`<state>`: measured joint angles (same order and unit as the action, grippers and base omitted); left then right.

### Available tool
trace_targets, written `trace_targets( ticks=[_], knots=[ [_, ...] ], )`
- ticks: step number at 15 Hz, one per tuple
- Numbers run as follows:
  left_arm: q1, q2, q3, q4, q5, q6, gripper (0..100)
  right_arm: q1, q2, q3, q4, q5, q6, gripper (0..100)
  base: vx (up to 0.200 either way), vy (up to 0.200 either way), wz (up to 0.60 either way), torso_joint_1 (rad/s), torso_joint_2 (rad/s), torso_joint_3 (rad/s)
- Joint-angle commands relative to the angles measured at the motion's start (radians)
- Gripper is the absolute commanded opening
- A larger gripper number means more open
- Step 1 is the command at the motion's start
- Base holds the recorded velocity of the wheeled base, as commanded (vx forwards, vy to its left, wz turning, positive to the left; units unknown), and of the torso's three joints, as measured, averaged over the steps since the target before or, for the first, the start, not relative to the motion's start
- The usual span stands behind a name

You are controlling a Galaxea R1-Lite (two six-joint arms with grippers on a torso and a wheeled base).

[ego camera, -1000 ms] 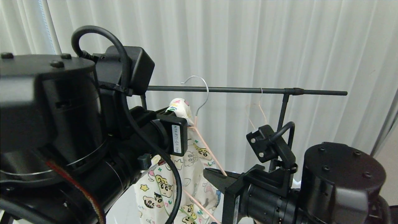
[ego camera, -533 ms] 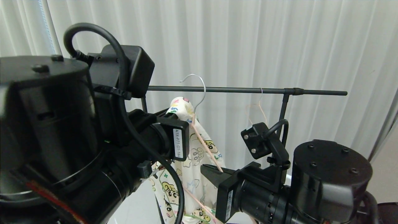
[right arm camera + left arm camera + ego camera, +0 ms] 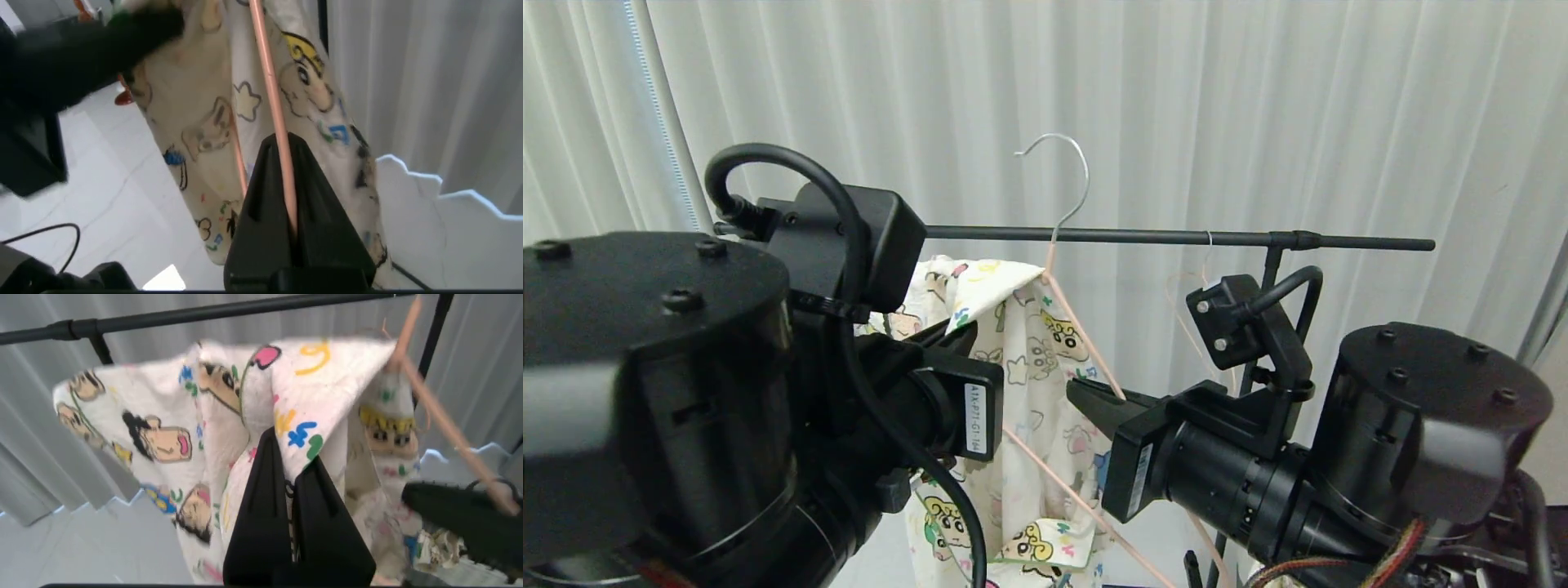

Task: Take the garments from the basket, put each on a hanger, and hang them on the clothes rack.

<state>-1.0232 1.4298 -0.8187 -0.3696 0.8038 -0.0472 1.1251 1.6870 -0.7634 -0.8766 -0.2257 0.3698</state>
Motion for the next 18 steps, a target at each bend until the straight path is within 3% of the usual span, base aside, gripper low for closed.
trace_targets(
  ticks=[1, 5, 6, 9, 16, 18],
  knots=[
    [0.000, -0.002, 0.021, 0.000, 0.002, -0.002, 0, -0.007, -0.007, -0.004, -0.010, -0.001, -0.008, 0, 0.000, 0.000, 0.00, 0.000, 0.00, 0.000],
    [0.000, -0.005, 0.024, -0.006, 0.002, -0.002, 0, -0.013, -0.010, -0.004, -0.019, -0.030, -0.022, 0, 0.000, 0.000, 0.00, 0.000, 0.00, 0.000],
    [0.000, -0.003, 0.024, -0.006, 0.002, -0.002, 100, -0.016, -0.012, -0.005, -0.019, -0.030, -0.023, 0, 0.000, 0.000, 0.00, 0.000, 0.00, 0.000],
    [0.000, -0.006, 0.036, -0.006, 0.000, -0.003, 100, -0.027, -0.018, -0.004, -0.019, -0.032, -0.051, 0, 0.000, 0.000, 0.00, 0.000, 0.00, 0.000],
    [0.000, -0.173, 0.208, -0.008, -0.009, 0.001, 100, -0.085, -0.063, 0.042, -0.022, -0.030, -0.166, 0, 0.000, 0.000, 0.00, 0.000, 0.00, 0.000],
    [0.000, -0.253, 0.227, -0.008, -0.068, 0.004, 100, -0.088, -0.090, 0.108, -0.022, -0.027, -0.180, 0, 0.000, 0.000, 0.00, 0.000, 0.00, 0.000]
  ],
)
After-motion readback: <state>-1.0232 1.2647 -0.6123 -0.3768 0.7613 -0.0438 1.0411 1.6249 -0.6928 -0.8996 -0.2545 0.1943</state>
